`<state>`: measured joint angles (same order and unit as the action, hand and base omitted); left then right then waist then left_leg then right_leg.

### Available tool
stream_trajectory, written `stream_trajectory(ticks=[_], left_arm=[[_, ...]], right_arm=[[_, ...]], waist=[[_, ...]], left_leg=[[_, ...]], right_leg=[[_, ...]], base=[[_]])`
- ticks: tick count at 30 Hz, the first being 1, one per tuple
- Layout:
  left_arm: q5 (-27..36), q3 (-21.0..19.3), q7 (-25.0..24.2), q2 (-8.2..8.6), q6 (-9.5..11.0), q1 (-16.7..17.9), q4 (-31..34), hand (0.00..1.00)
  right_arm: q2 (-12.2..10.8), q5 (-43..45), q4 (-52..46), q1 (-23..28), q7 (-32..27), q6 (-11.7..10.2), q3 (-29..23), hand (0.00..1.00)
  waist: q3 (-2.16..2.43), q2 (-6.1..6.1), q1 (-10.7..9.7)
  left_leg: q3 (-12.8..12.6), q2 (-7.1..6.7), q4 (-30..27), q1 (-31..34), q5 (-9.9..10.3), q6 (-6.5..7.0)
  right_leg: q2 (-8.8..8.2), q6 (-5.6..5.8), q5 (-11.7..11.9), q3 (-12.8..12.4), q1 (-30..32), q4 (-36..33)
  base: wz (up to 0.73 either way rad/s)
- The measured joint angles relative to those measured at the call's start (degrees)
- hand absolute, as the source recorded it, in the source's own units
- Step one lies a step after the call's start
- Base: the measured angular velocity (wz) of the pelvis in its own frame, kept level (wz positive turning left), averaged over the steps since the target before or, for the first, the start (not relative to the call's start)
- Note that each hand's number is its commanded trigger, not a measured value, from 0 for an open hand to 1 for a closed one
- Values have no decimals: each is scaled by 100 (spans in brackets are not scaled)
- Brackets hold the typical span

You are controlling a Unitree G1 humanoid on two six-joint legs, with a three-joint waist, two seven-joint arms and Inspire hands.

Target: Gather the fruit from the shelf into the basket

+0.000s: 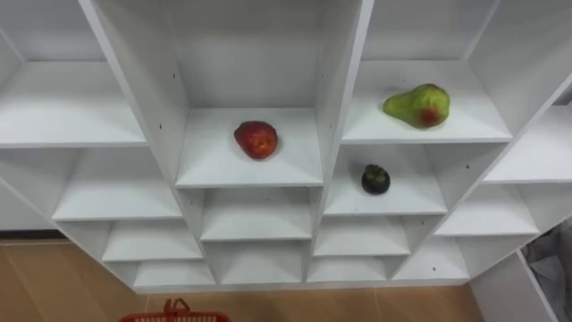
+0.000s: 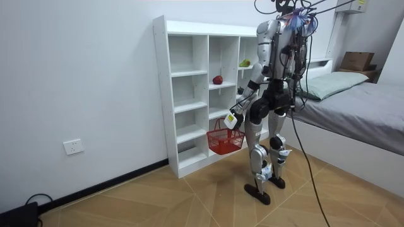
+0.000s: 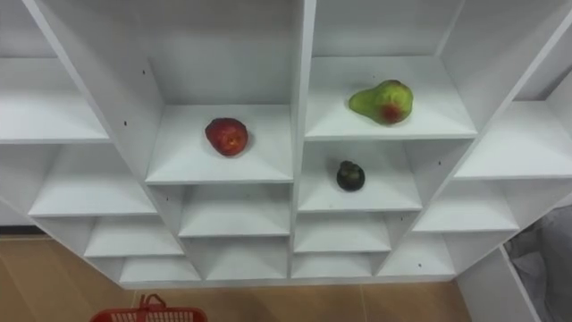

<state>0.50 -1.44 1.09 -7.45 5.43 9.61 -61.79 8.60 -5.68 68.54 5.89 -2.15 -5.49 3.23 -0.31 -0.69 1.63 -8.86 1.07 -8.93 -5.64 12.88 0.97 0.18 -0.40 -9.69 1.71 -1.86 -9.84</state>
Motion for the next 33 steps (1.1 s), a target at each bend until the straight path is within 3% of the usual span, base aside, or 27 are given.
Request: stream_trajectory(ticks=[5, 8, 14, 19, 22, 27, 33], left_arm=[[1, 14, -15, -10, -2, 18, 119, 100], [-1, 13, -23, -8, -2, 15, 158, 100], [-6, -11, -14, 0, 12, 156, 466, 100], [2, 85, 26, 1, 193, 192, 753, 100], [16, 297, 67, -6, 344, 188, 794, 100], [8, 522, 47, -7, 385, 233, 790, 100], [14, 612, 32, -47, 394, 291, 793, 100]], right_arm=[[0, 174, -1470, 426, -83, -69, -11, 0], [-17, 193, -1846, 507, -100, -90, -4, 0], [-128, 591, -2998, 1153, -232, -232, -6, 0], [-141, 574, -3888, 1569, -220, -323, 16, 0], [-124, 543, -4244, 1613, -165, -326, 94, 0], [-102, 464, -4932, 1701, -68, -341, 239, 0], [-101, 429, -5516, 1733, -283, -539, 228, 0]], waist=[[24, -2, -31], [29, -13, -29], [58, -57, -65], [55, -57, -170], [53, -54, -184], [41, -20, -265], [42, 10, -379]], left_leg=[[6, 2, 34, 17, 0, 0], [-3, 0, 32, 24, 0, 0], [-34, 3, 16, 89, -1, -1], [-48, 3, 22, 85, 0, -1], [-121, 13, 23, 88, 0, -1], [-201, 22, 33, 104, 1, -1], [-218, 27, 44, 128, 2, -2]], right_leg=[[3, -1, 1, -3, 29, 0], [1, -1, 1, 1, 37, 1], [0, -1, 1, 4, 85, 7], [1, 0, 1, -12, 95, -11], [14, 0, 1, -74, 166, -85], [31, -2, 19, -151, 230, -94], [37, -4, 22, -151, 266, -95]], base=[[0], [0], [0], [0], [-11], [-10], [-1]])
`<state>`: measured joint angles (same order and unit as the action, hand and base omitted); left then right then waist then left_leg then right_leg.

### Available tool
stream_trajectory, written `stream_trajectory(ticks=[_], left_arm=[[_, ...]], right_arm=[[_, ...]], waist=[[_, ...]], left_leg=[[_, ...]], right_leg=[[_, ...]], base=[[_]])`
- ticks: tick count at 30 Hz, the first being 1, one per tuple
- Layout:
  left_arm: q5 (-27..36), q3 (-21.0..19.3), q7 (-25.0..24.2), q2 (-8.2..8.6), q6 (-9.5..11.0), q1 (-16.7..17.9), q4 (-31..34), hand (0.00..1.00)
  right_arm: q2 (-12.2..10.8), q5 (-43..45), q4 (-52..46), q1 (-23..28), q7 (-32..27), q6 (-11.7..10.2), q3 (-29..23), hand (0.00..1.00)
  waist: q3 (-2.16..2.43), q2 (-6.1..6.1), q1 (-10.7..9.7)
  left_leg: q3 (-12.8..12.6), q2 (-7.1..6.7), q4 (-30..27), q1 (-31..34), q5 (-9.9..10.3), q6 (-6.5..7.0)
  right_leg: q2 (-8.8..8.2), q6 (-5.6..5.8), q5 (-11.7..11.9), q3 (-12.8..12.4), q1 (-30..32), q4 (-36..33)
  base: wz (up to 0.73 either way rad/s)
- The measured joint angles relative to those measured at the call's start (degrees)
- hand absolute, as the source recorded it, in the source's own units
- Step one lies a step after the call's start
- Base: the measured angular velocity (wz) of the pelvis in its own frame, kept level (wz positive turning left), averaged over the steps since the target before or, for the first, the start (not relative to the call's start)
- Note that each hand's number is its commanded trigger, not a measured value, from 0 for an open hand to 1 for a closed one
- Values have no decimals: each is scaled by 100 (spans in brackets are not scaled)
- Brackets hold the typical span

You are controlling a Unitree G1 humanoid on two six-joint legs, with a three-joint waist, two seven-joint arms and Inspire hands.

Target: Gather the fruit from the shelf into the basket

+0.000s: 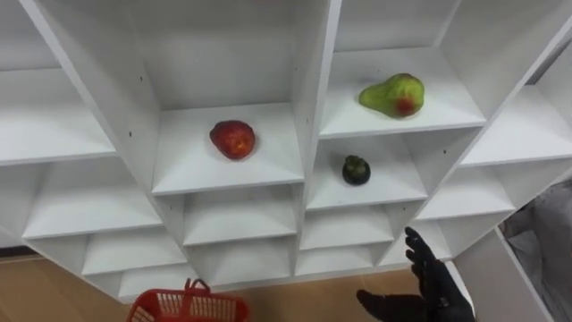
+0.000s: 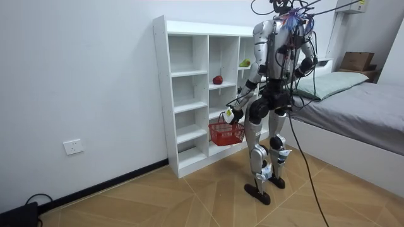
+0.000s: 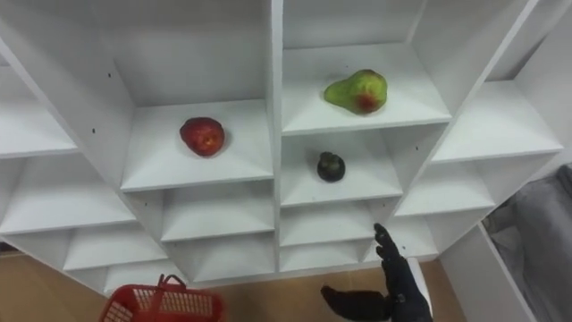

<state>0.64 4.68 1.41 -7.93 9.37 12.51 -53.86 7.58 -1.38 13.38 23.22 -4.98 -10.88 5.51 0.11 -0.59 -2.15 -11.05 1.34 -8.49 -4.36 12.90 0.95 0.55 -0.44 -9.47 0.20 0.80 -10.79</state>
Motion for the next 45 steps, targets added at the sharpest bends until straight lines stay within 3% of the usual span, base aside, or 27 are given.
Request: stream_trajectory(ticks=[8, 12, 22, 34, 45], left_arm=[[2, -1, -75, 21, 116, 15, -15, 100], [3, 3, -77, -2, 165, 45, -134, 100], [-2, 3, -93, -38, 170, 34, -154, 100], [14, 4, -203, -63, 155, -101, -352, 100], [220, 15, -203, -63, 152, -105, -383, 100]], right_arm=[[3, 17, -1065, 52, -425, -102, 5, 0], [25, 57, -1583, 22, -812, -293, 13, 0], [136, 668, -1660, -139, -1511, -360, 65, 0], [387, 1113, -2825, -216, -1841, -422, 262, 0], [583, 1117, -2839, -315, -2134, -457, 461, 0]], waist=[[6, 67, 95], [13, 38, 84], [-4, -16, 99], [-10, -16, 250], [-14, -31, 281]], left_leg=[[-91, 8, 30, 37, 1, -2], [-120, 5, 11, 70, 0, -1], [-120, -1, 8, 85, -1, 0], [-113, 5, 10, 62, -2, -1], [-81, 4, 21, 55, -2, -1]], right_leg=[[19, -6, 4, -2, 144, -132], [10, -6, 4, 25, 203, -196], [-6, -5, 3, 75, 223, -195], [0, -6, 4, 87, 183, -173], [-10, -6, 4, 159, 138, -163]], base=[[-12], [-4], [0], [0], [1]])
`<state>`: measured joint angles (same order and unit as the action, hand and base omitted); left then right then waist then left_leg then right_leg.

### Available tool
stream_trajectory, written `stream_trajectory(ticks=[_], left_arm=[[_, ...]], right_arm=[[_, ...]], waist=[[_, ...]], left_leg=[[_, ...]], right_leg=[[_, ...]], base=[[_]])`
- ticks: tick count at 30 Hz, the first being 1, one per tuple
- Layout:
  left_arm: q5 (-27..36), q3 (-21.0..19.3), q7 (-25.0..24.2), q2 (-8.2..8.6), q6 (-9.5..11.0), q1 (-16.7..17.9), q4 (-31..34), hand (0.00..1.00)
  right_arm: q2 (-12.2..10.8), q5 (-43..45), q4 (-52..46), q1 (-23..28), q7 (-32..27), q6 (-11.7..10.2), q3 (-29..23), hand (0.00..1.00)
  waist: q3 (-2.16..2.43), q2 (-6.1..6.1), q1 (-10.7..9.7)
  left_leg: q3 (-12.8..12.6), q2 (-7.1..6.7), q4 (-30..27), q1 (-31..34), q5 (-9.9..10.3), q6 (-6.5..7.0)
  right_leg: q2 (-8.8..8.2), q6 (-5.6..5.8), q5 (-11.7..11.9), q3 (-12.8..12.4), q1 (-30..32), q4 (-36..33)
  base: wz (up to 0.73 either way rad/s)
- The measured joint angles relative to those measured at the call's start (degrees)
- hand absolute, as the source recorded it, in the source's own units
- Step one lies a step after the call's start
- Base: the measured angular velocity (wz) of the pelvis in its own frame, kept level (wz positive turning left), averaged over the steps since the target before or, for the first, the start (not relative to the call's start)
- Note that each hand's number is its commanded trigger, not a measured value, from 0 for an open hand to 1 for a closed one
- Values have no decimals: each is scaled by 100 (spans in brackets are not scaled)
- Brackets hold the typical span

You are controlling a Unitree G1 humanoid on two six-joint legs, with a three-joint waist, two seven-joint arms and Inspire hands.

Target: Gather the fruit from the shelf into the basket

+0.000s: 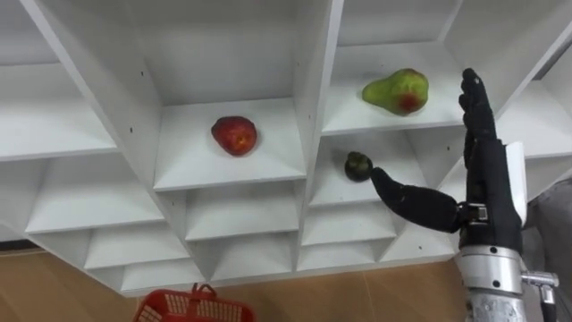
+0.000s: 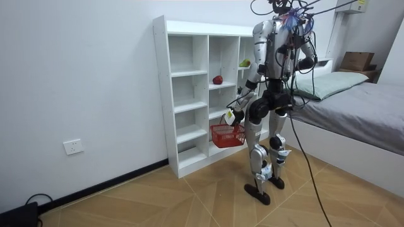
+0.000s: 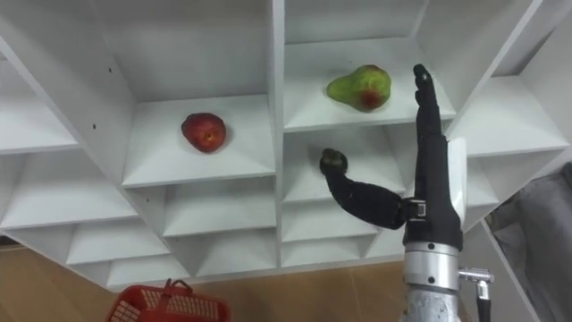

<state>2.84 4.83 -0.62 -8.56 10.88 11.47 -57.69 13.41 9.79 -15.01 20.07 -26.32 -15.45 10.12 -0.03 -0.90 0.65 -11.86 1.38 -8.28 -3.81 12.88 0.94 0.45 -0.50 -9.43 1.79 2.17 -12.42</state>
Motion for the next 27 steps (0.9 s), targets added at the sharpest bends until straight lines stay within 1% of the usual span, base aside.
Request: stream_trajectory(ticks=[3, 6, 12, 15, 18, 19, 23, 25, 27], left_arm=[[-1, 7, 1, 2, -2, -8, 0, 100], [3, 114, 8, -3, -2, -82, -115, 100], [12, 167, -12, -36, -2, -137, -274, 100], [25, 164, -50, -86, -2, -189, -401, 100], [-4, 139, -107, -130, -29, -206, -415, 100], [-4, 133, -116, -132, -71, -219, -414, 100], [-3, 95, -127, -126, -121, -235, -411, 100], [-1, 95, -121, -125, -176, -248, -411, 100], [20, 95, -115, -126, -181, -241, -411, 100]], right_arm=[[3, 0, 0, -31, -50, 0, 0, 0], [41, -2, 0, -211, -135, -1, -1, 0], [87, -275, 1, -631, -110, -7, -17, 0], [123, -338, 2, -789, -11, -7, -19, 0], [149, -548, 23, -954, 158, -8, -27, 0], [151, -644, 48, -1001, 231, -7, -27, 0], [151, -841, 83, -1004, 444, -2, -26, 0], [150, -967, 232, -1027, 541, 9, -34, 0], [149, -1039, 338, -1081, 642, 45, -47, 0]], waist=[[-6, -13, 11], [-7, -17, 17], [-4, -97, -14], [-13, -127, 1], [-15, -124, -3], [-16, -122, 2], [-27, -103, 39], [-32, -92, 41], [-33, -91, 39]], left_leg=[[2, 0, 0, 0, 0, 0], [2, -2, 0, -2, 0, 0], [25, 4, -6, 2, -1, -1], [54, 4, -3, -51, 0, -1], [115, 4, 10, -80, 1, -1], [117, 4, 10, -80, 1, -1], [132, 7, 9, -78, 0, -1], [135, 7, 4, -83, 0, -1], [156, 7, 0, -81, 0, -1]], right_leg=[[1, 0, 0, 2, 0, 3], [0, 0, 0, 5, -3, 3], [-4, 0, 0, 42, -16, 5], [-6, 0, 13, 67, -120, 84], [-17, 0, 13, 149, -161, 86], [-18, 0, 13, 159, -163, 86], [-20, 0, 13, 195, -168, 85], [-39, 0, 13, 329, -186, 85], [-41, 0, 13, 343, -190, 86]], base=[[0], [0], [2], [6], [7], [5], [1], [5], [2]])
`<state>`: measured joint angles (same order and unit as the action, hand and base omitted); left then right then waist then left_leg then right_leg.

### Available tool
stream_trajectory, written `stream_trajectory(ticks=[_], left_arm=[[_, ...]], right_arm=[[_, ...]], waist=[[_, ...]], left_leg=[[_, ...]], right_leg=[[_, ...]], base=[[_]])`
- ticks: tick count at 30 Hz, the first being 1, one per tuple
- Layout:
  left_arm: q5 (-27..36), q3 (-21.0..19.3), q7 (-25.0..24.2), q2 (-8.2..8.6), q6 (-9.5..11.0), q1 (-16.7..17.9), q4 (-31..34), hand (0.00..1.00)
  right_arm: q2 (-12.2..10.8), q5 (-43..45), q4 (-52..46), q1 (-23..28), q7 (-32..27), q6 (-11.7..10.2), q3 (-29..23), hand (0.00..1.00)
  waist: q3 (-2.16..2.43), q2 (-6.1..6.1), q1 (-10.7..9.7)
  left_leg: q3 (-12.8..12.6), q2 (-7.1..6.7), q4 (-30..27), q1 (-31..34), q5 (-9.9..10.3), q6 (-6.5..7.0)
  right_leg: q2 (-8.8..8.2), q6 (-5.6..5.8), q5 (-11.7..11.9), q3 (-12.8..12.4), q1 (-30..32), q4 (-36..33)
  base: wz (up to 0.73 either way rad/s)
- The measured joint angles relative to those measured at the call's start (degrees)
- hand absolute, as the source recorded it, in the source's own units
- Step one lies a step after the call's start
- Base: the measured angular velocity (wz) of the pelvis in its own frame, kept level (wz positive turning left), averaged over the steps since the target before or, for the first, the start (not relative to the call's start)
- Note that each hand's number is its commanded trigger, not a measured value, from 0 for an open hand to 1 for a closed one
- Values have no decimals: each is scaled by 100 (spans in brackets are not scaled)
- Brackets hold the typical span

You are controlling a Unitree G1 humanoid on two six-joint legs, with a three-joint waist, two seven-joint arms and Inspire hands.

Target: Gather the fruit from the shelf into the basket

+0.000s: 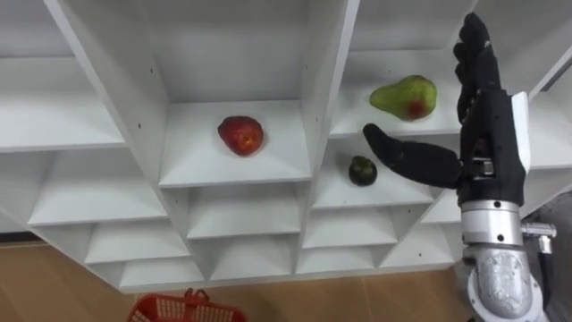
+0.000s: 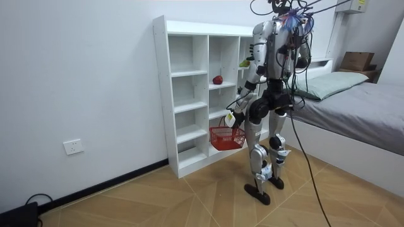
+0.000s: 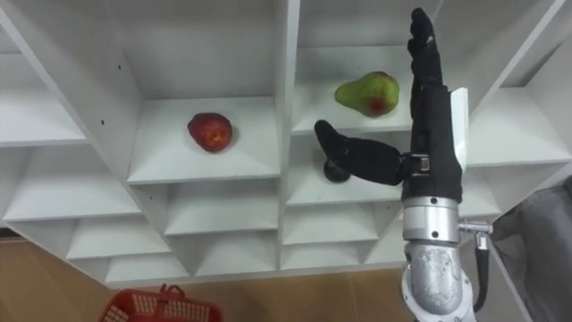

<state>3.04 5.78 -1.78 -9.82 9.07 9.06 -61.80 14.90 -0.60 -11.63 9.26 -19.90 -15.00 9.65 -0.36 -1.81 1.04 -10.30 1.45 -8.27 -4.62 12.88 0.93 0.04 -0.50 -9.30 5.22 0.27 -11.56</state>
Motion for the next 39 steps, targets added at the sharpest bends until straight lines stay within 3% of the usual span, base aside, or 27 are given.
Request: stream_trajectory(ticks=[9, 18, 23, 32, 39], left_arm=[[134, -10, 108, -14, 4, 67, 42, 100], [129, -26, 113, -25, 3, 82, 40, 100], [131, -74, 101, -29, 3, 104, 52, 100], [123, -392, 5, -34, -27, 172, 118, 100], [101, -555, 17, -59, -188, 235, 207, 100]], right_arm=[[14, -606, 631, -422, 127, 13, -434, 0], [30, -797, 923, -433, 124, 11, -487, 0], [191, -826, 983, -501, -8, 11, -564, 0], [283, -1067, 1489, -716, -171, 18, -770, 0], [287, -1072, 1813, -940, 62, 285, -888, 0]], waist=[[25, -116, -38], [-1, -131, -28], [-4, -141, 30], [22, -277, 89], [2, -316, 82]], left_leg=[[105, -7, -66, -23, -3, 0], [139, -10, -100, -66, -2, 0], [167, -8, -79, -99, -2, -1], [261, -7, -66, -59, -6, -7], [259, -9, -68, -61, -6, -6]], right_leg=[[-26, 0, 0, 107, -60, 2], [-33, -5, 3, 137, -164, 19], [-14, -9, 24, 144, -226, 109], [-29, -9, 28, 300, -235, 185], [-35, -9, 29, 303, -237, 183]], base=[[5], [0], [2], [5], [0]])
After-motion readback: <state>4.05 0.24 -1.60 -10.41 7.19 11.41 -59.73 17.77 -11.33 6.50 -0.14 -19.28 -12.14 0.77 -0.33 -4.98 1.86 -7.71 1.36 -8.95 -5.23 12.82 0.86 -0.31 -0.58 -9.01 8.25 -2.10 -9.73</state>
